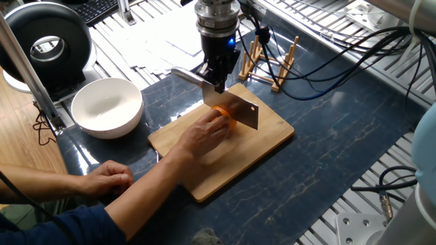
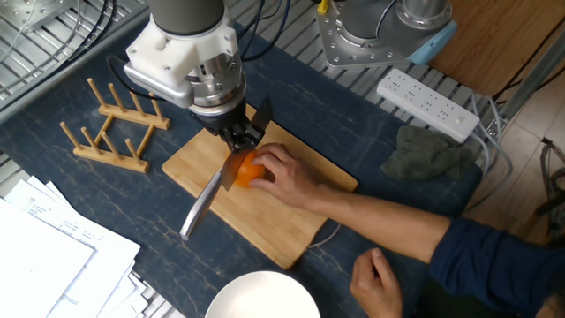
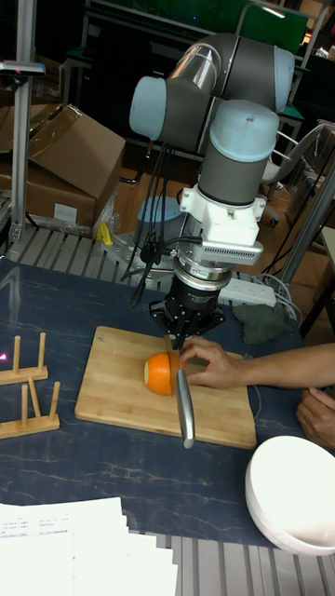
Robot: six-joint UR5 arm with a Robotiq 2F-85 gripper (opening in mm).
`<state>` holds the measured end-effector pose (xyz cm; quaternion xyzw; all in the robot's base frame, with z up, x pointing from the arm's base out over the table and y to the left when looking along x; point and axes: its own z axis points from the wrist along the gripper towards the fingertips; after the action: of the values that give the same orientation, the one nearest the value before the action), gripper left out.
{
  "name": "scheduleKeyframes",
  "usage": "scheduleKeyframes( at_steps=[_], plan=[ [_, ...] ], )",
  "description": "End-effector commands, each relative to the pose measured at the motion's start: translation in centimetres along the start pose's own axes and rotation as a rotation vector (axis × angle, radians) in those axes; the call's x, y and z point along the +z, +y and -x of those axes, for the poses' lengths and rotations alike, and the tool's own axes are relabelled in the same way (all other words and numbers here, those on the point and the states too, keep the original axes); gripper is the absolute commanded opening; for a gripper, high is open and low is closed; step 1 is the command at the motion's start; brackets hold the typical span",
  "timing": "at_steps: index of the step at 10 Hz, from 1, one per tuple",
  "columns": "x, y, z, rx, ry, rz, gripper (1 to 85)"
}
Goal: Chop the orange
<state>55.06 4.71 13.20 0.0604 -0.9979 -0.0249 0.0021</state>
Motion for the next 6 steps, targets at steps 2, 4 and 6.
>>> scheduleKeyframes(
  at_steps=[2, 4, 6],
  plan=[
    [0.85, 0.32, 0.29, 0.009, -0.018, 0.023, 1.3],
    [1.07, 0.22, 0.34, 0.009, -0.021, 0.021, 1.3],
    [1.42, 0.20, 0.46, 0.008, -0.026, 0.025, 1.3]
  ],
)
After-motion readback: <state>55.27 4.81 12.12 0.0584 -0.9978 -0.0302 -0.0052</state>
